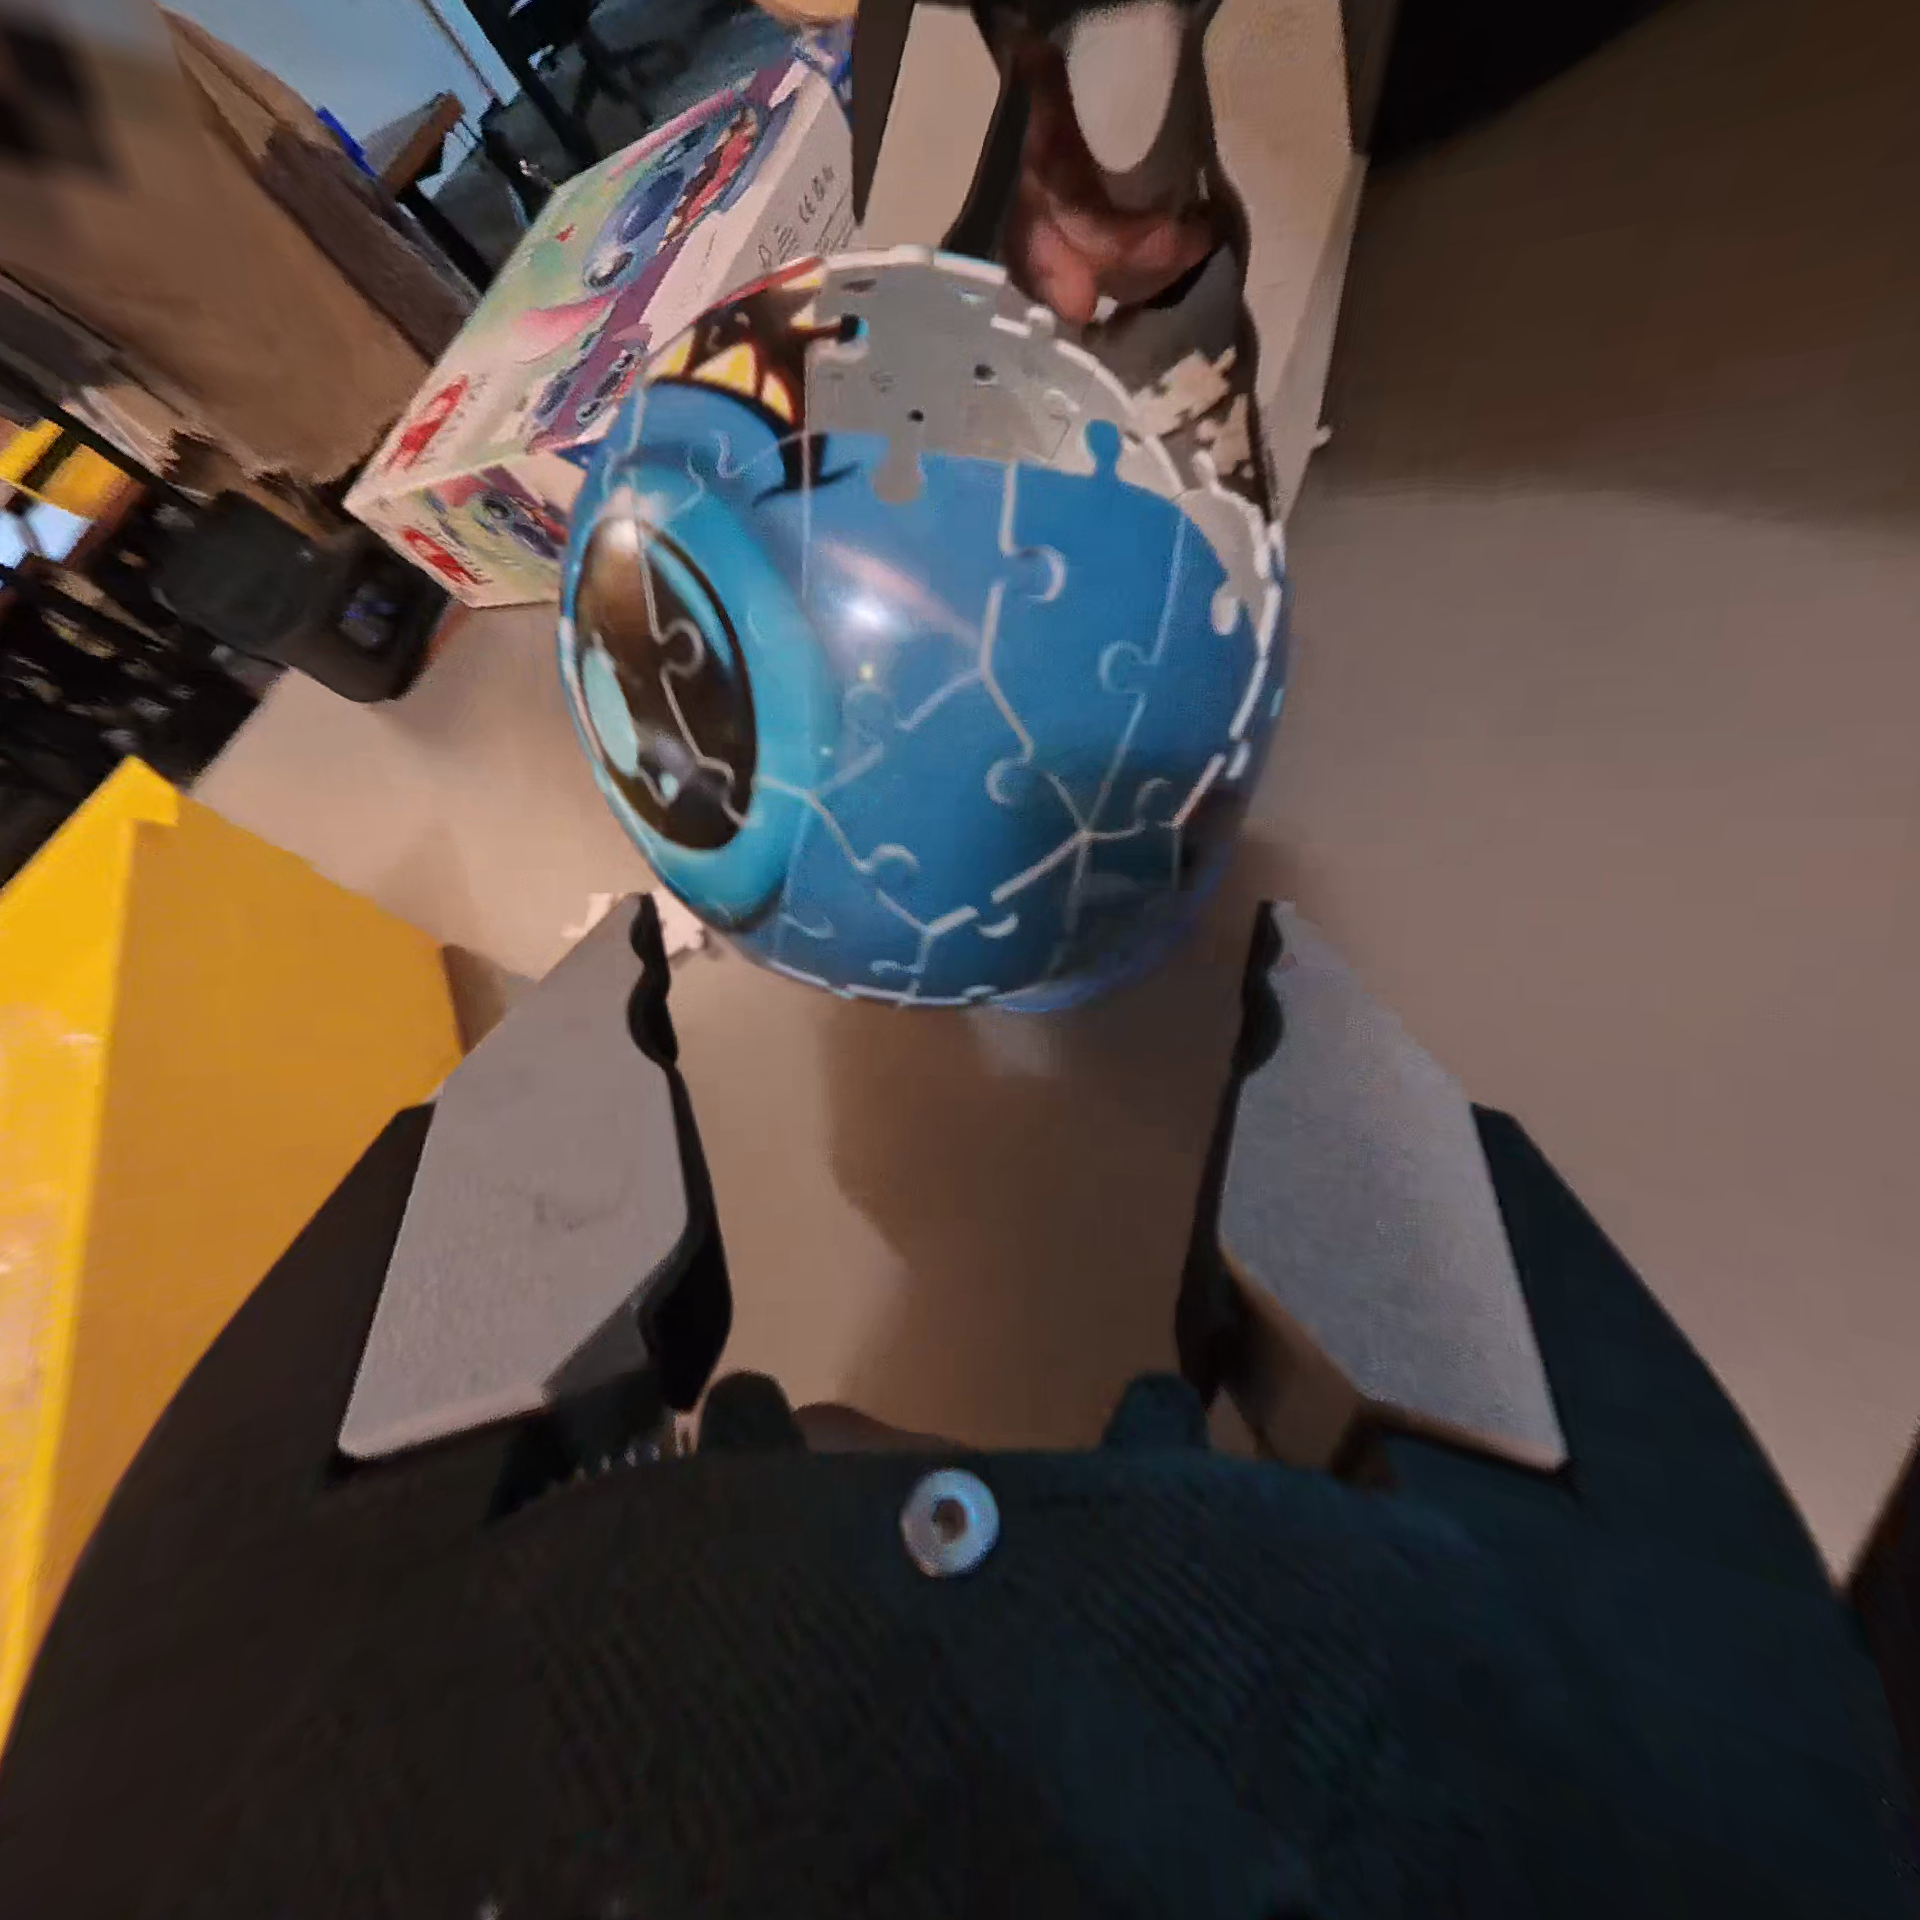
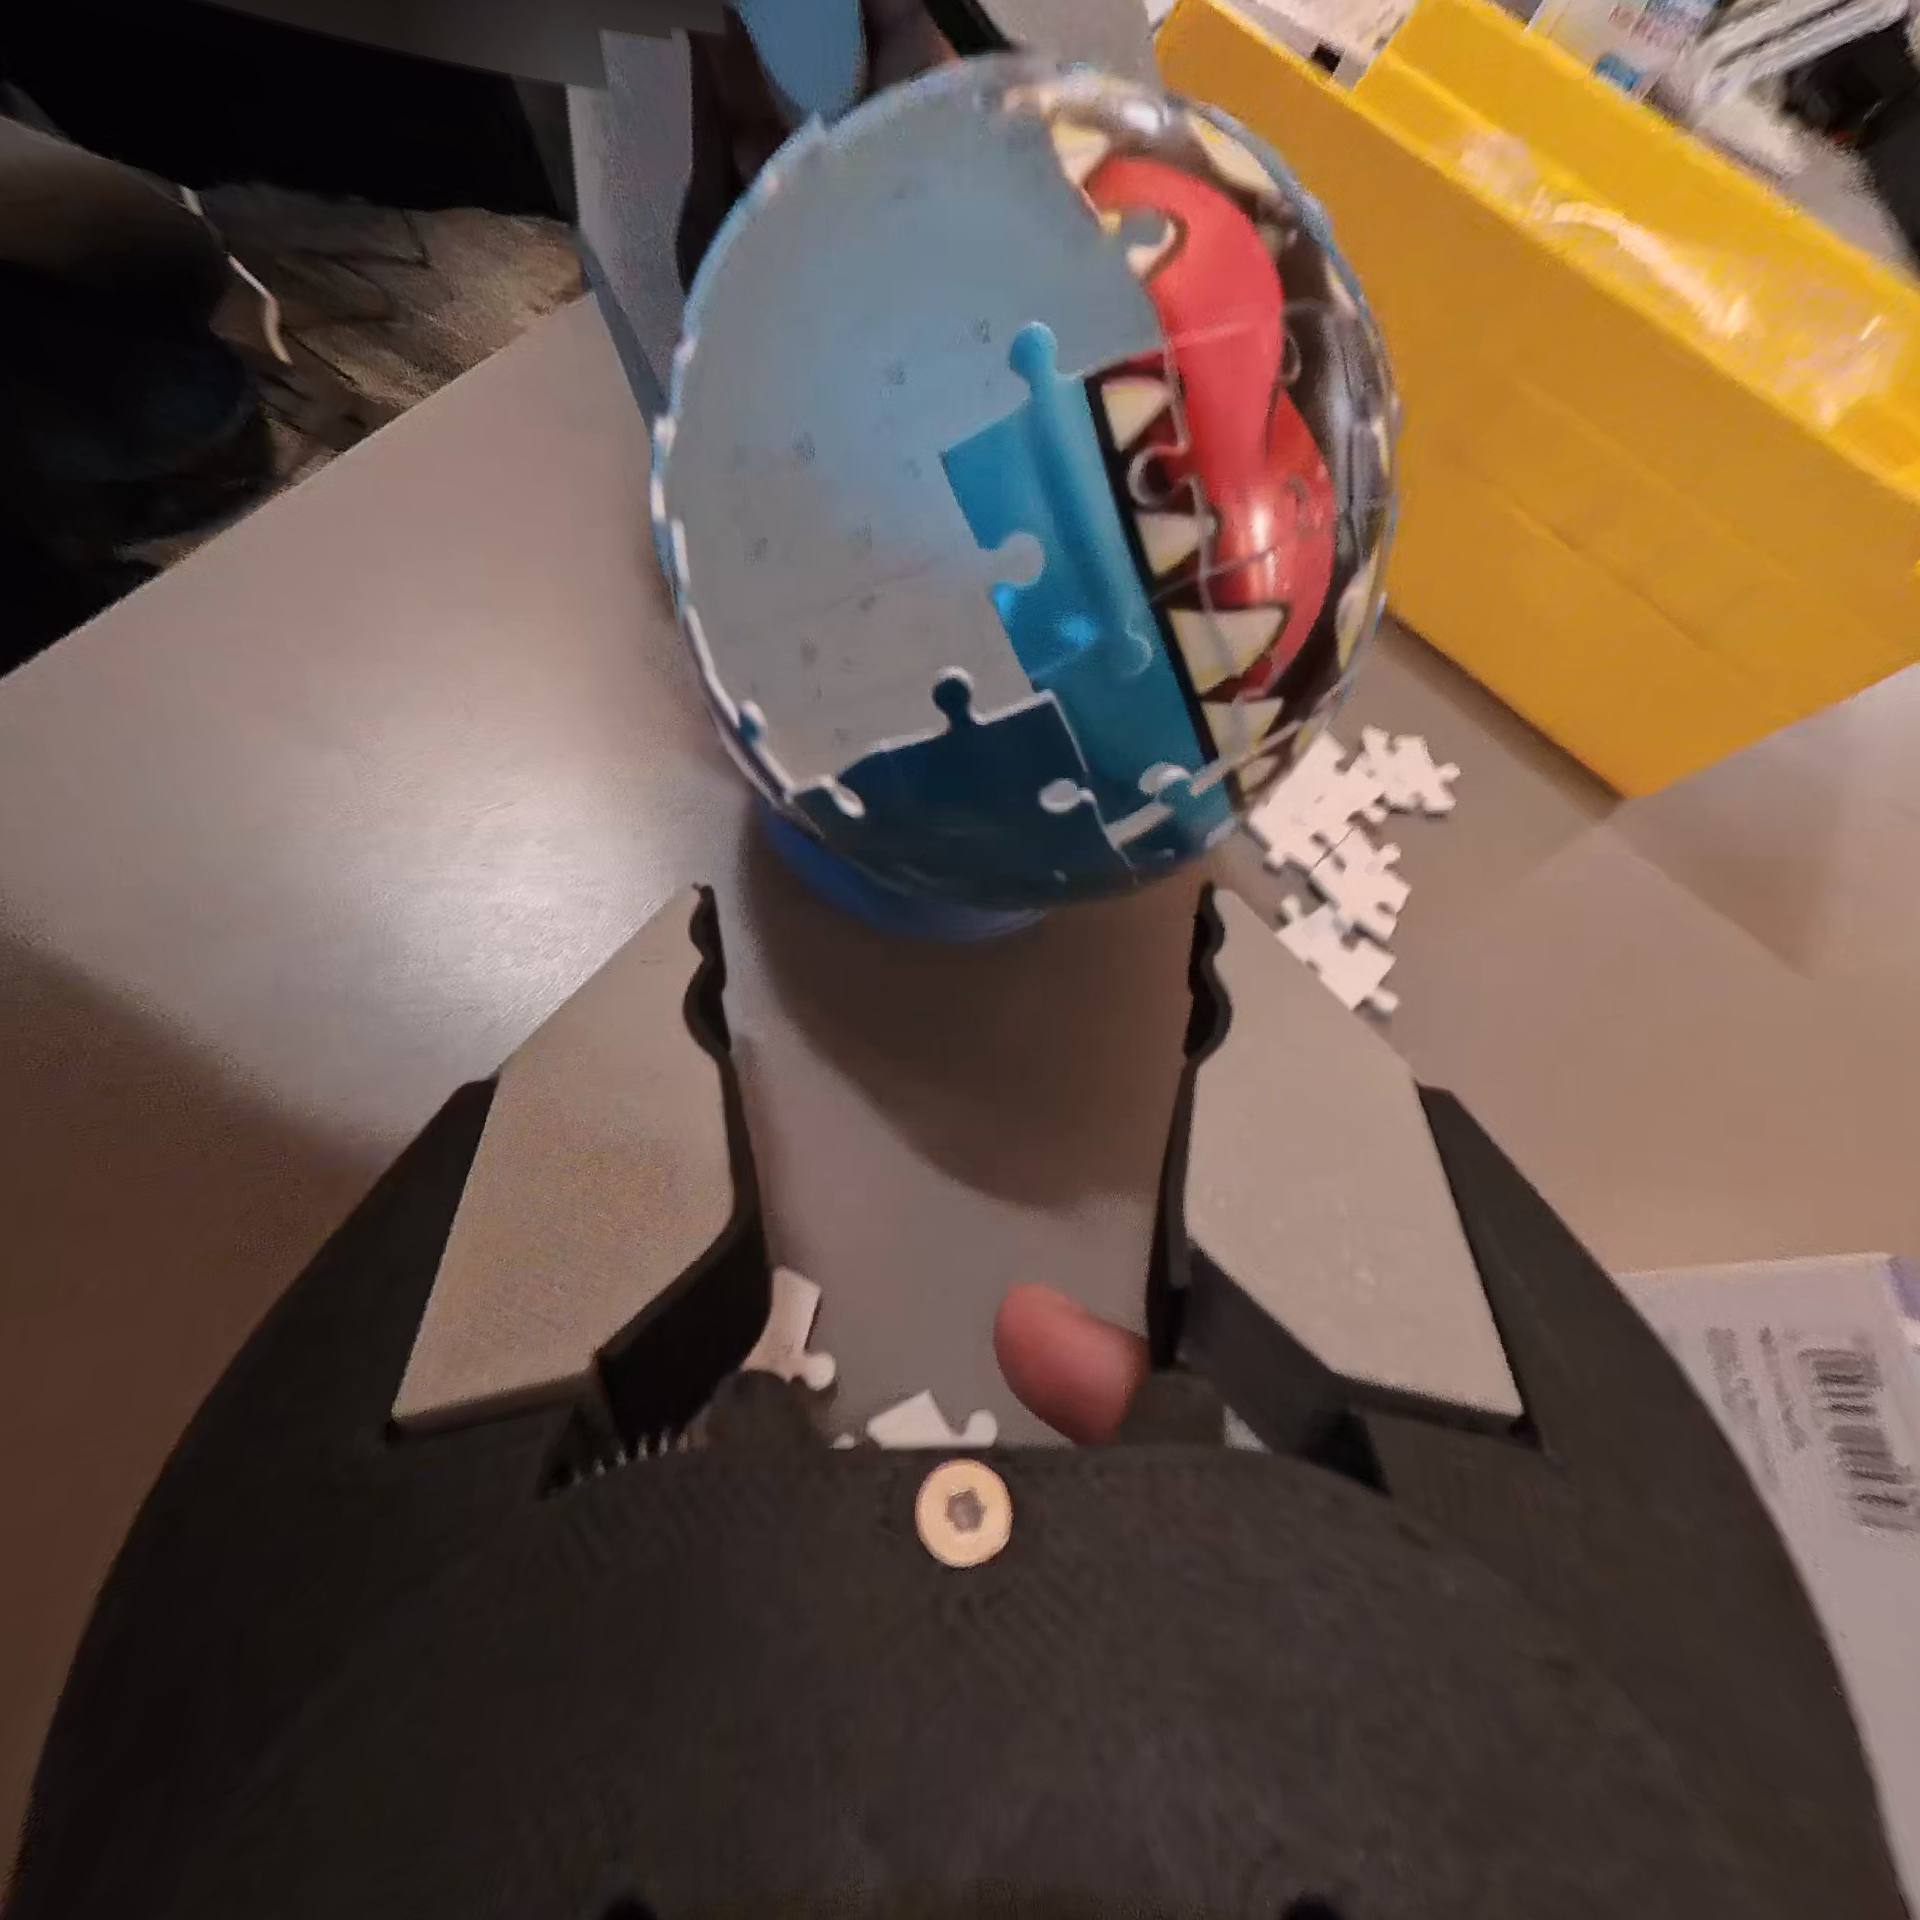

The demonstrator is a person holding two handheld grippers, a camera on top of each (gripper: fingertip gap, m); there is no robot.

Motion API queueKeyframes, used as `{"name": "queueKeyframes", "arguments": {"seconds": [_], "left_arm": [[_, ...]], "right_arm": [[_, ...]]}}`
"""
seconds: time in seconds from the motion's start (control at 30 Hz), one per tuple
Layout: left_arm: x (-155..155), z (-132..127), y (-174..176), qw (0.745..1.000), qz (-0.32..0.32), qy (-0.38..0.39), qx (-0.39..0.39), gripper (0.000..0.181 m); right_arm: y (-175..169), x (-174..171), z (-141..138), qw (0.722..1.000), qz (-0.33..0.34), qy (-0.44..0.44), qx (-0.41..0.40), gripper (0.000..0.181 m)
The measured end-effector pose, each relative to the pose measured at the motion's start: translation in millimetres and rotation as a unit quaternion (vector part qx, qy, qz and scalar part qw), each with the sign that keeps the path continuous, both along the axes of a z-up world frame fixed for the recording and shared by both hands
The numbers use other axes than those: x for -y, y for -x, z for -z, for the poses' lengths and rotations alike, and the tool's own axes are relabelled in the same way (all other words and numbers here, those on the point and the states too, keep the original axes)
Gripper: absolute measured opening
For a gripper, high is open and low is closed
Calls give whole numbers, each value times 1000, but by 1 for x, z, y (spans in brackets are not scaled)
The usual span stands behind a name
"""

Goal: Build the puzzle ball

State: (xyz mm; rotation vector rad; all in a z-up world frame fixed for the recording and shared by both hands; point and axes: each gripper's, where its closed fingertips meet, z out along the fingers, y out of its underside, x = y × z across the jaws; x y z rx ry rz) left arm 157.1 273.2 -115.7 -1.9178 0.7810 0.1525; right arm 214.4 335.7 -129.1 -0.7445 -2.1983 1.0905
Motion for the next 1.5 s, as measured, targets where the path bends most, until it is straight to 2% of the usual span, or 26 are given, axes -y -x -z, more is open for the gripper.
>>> {"name": "queueKeyframes", "arguments": {"seconds": [0.1, 0.23, 0.4, 0.5, 0.67, 0.8, 0.97, 1.13, 1.2, 1.3, 1.5], "left_arm": [[4, 2, -4, 996, 7, 15, 87, 108], [-3, -2, -7, 983, 0, 42, 177, 111], [-14, 0, -10, 976, 0, 67, 206, 116], [-16, 0, -8, 984, 8, 52, 168, 117], [-18, 1, 8, 999, 27, 6, 40, 117], [-17, -3, 15, 997, 58, -36, -30, 114], [-18, -3, 32, 985, 53, -74, -144, 106], [-16, 5, 37, 995, 37, -38, -84, 106], [-10, 7, 35, 999, 41, -18, -30, 108], [-4, 4, 30, 997, 48, -2, 68, 107], [1, -15, 30, 982, 33, -29, 183, 105]], "right_arm": [[-3, -8, 0, 998, -4, 46, 35, 97], [-7, 0, -8, 979, -58, 153, 121, 97], [14, 9, -11, 968, -86, 185, 148, 97], [18, 7, -5, 976, -100, 143, 127, 92], [32, 2, -6, 994, -88, 50, 31, 90], [37, 2, -4, 998, -70, -4, -5, 88], [43, -2, -4, 996, -43, -62, -39, 93], [41, -3, -1, 997, -37, -58, -22, 102], [38, -7, -3, 999, -38, -37, -10, 102], [34, -12, -11, 999, -37, 30, 22, 100], [31, -14, -27, 983, -27, 172, 63, 104]]}}
